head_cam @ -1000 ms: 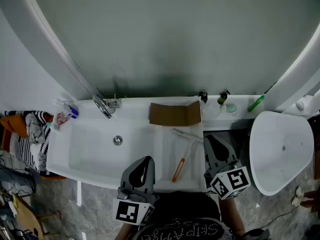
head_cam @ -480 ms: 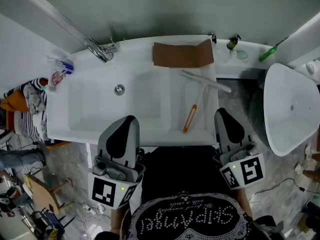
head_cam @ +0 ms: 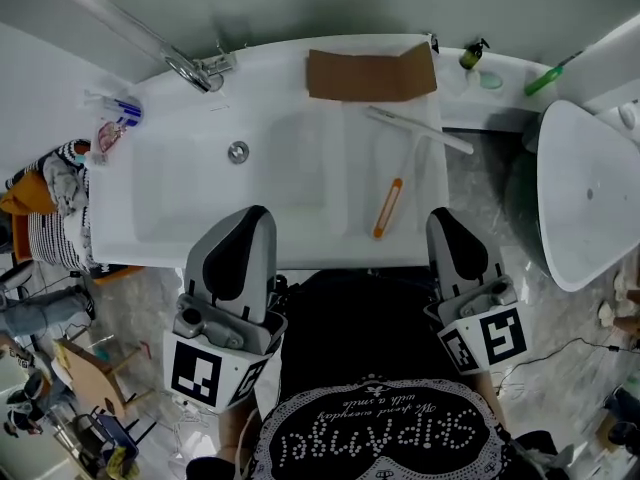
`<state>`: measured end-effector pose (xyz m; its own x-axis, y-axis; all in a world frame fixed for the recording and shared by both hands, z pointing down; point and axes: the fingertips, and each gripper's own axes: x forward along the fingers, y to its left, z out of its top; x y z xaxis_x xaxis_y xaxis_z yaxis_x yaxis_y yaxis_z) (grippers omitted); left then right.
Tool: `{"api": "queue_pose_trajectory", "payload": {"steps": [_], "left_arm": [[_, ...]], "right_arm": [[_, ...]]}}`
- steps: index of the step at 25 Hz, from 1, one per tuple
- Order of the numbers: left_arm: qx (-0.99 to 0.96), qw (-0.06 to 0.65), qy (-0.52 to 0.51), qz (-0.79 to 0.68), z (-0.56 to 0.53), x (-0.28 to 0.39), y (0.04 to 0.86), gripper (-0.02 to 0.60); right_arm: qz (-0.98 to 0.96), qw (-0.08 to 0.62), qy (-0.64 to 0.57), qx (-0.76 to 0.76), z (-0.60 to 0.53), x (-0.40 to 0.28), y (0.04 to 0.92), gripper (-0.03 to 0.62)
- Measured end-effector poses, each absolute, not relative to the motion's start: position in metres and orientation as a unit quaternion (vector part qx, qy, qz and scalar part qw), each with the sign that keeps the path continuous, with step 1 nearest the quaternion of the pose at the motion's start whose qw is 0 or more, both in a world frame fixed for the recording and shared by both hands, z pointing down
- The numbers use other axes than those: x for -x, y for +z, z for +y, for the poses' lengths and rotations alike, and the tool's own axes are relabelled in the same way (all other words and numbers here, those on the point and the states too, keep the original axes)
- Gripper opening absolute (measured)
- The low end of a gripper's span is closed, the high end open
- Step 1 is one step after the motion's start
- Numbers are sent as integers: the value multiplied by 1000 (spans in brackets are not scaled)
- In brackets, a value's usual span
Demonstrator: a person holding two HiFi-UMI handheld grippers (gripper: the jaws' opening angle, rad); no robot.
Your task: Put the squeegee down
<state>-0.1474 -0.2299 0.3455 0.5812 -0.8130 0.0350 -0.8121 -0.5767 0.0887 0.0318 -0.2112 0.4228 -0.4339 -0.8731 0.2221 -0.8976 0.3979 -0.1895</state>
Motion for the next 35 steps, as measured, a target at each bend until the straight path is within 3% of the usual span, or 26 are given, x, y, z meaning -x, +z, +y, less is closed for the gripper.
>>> {"api": "queue_pose_trajectory", "payload": {"steps": [35], "left_arm": [[-890,73,-40,-448,-249,150,339,5]], "right_arm": [[-838,44,155,-521,-232,-24,431,29]]}}
